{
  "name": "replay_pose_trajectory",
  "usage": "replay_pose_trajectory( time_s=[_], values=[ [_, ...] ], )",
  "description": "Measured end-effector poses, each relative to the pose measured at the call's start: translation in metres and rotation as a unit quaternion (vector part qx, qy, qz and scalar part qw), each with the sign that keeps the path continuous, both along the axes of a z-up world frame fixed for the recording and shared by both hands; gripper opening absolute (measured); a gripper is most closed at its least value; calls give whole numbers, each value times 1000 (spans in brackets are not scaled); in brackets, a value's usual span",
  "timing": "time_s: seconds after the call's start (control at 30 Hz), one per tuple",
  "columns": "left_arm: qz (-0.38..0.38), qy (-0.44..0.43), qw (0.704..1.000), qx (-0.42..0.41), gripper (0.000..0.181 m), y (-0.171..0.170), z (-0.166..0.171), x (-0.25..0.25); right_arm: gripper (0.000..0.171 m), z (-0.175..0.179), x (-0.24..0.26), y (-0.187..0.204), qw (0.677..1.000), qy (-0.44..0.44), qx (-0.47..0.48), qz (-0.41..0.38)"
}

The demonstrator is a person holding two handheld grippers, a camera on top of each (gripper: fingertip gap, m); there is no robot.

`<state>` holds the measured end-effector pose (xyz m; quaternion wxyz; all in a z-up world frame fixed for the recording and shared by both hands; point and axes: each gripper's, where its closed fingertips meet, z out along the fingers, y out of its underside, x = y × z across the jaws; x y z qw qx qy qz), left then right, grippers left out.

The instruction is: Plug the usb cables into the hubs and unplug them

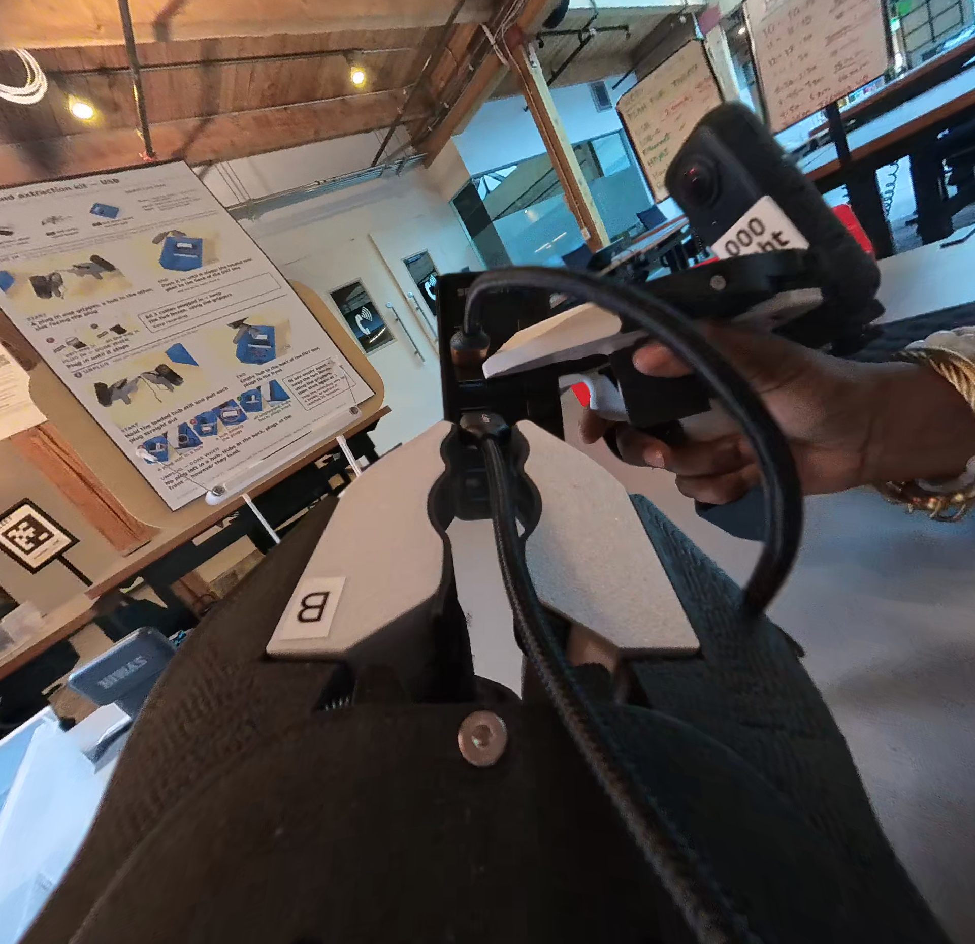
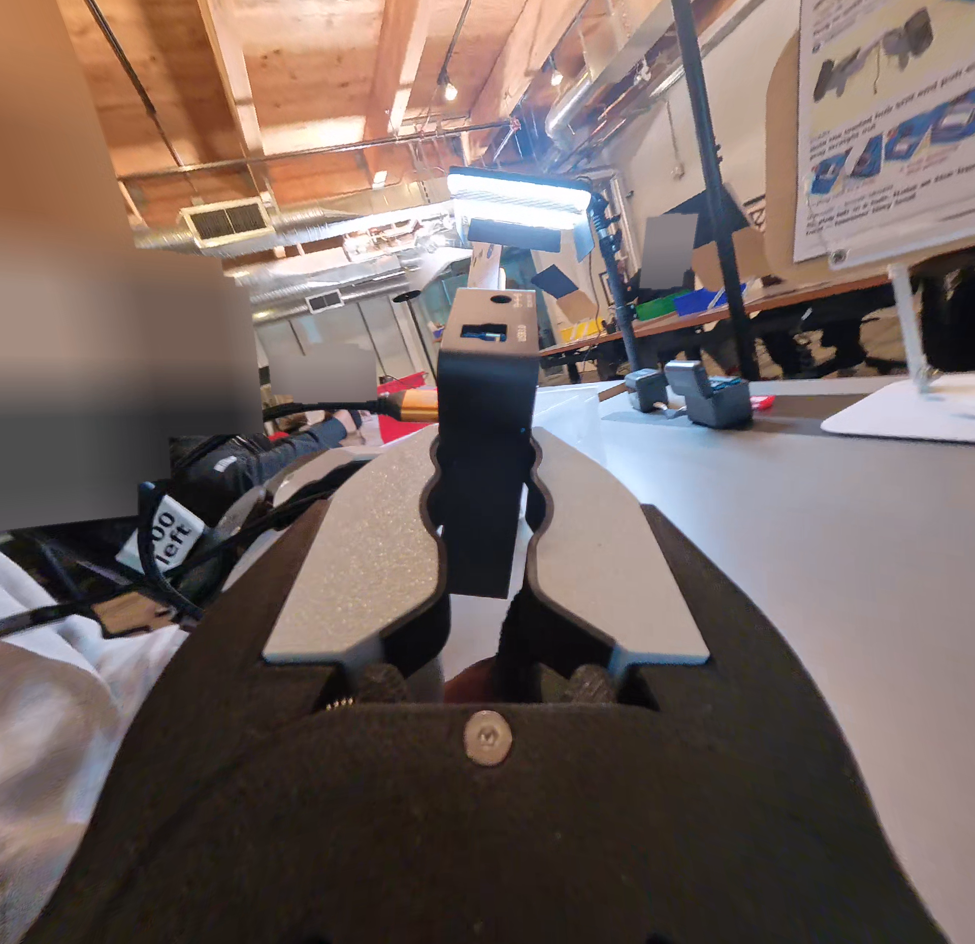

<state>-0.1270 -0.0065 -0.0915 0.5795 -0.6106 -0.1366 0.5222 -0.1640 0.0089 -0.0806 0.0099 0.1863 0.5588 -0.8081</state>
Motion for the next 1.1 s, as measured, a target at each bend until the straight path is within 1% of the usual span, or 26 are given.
replay_pose_trajectory(
  time_s=[0.13, 0.23, 0.33, 0.6, 0.63, 0.67, 0.77, 0.87, 0.93, 0.97, 1.0, 1.1],
  values=[
    [-4, -4, 1000, 12, 18, -1, 1, 0, 27, 4, 7, -1, 998, 51, 10, -20],
    [0, 4, 1000, 9, 18, -1, 3, 1, 27, 4, 9, -1, 996, 76, 20, -32],
    [-2, -2, 1000, 25, 18, -2, 4, 1, 27, 5, 11, -2, 994, 97, 22, -48],
    [4, -16, 999, 34, 18, -1, 1, -2, 27, 6, 14, -3, 991, 119, 21, -64],
    [4, -18, 999, 38, 14, -2, 1, -2, 27, 4, 14, -4, 990, 120, 27, -65],
    [3, -18, 999, 44, 19, -2, 2, -1, 27, 3, 15, -6, 990, 122, 35, -64],
    [-2, -20, 999, 50, 18, -3, 2, -1, 27, 1, 16, -7, 992, 108, 41, -55],
    [3, -9, 999, 42, 18, -1, 4, 0, 28, 1, 17, -6, 997, 75, 24, -24],
    [5, -16, 999, 43, 20, -1, 2, -3, 29, 1, 15, -5, 997, 66, 19, -24],
    [7, -19, 999, 42, 17, -1, 1, -4, 29, 1, 15, -5, 998, 61, 17, -23],
    [9, -20, 999, 40, 21, 0, 1, -5, 29, 2, 15, -5, 999, 53, 7, -14],
    [1, -26, 998, 55, 20, 2, 2, -6, 30, 6, 18, -5, 999, 10, -34, 34]
  ],
)
